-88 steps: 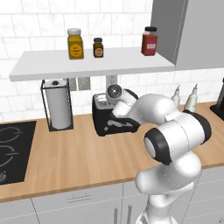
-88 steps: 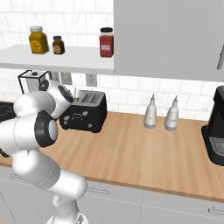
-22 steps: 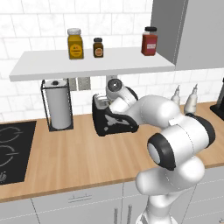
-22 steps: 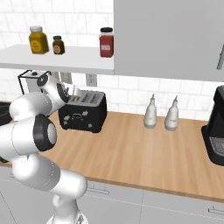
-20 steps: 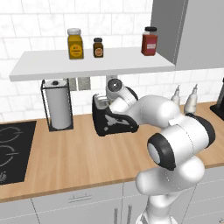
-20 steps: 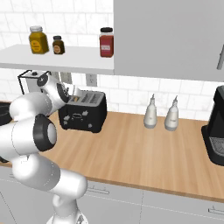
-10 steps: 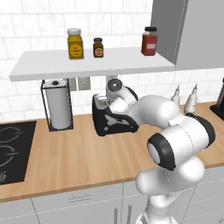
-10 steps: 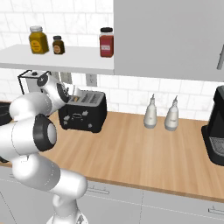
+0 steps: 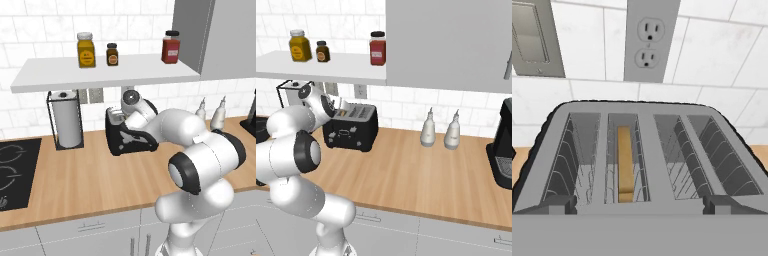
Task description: Start the toaster. Once the lever pops up, take the bread to the plate on the dining counter.
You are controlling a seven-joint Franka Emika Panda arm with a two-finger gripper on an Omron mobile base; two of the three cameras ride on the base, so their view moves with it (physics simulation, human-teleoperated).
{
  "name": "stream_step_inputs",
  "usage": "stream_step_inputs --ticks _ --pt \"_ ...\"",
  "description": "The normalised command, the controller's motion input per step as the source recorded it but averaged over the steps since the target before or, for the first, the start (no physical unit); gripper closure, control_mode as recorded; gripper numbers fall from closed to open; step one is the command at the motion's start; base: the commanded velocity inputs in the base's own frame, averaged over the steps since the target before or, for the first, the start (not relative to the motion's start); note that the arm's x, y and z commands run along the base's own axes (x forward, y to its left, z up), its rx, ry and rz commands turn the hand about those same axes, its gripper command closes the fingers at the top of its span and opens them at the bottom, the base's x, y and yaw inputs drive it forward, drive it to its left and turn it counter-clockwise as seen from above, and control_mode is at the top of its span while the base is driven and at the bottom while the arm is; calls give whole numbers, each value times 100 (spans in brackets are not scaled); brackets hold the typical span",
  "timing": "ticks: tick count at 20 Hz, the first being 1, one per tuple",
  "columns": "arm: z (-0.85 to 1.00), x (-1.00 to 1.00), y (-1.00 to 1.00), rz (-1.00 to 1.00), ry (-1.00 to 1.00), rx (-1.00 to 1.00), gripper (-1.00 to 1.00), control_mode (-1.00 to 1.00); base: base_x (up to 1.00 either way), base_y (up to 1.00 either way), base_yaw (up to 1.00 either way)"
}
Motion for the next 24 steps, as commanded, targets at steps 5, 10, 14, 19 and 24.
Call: stream_step_inputs --ticks 5,10,14,19,24 --pt "0 0 0 0 0 0 -100 -100 0 0 0" --pt "0 0 0 0 0 0 -100 -100 0 0 0" --pt "0 0 0 0 0 0 -100 -100 0 0 0" --pt "0 0 0 0 0 0 -100 -100 0 0 0" --pt "0 0 0 0 0 0 -100 -100 0 0 0"
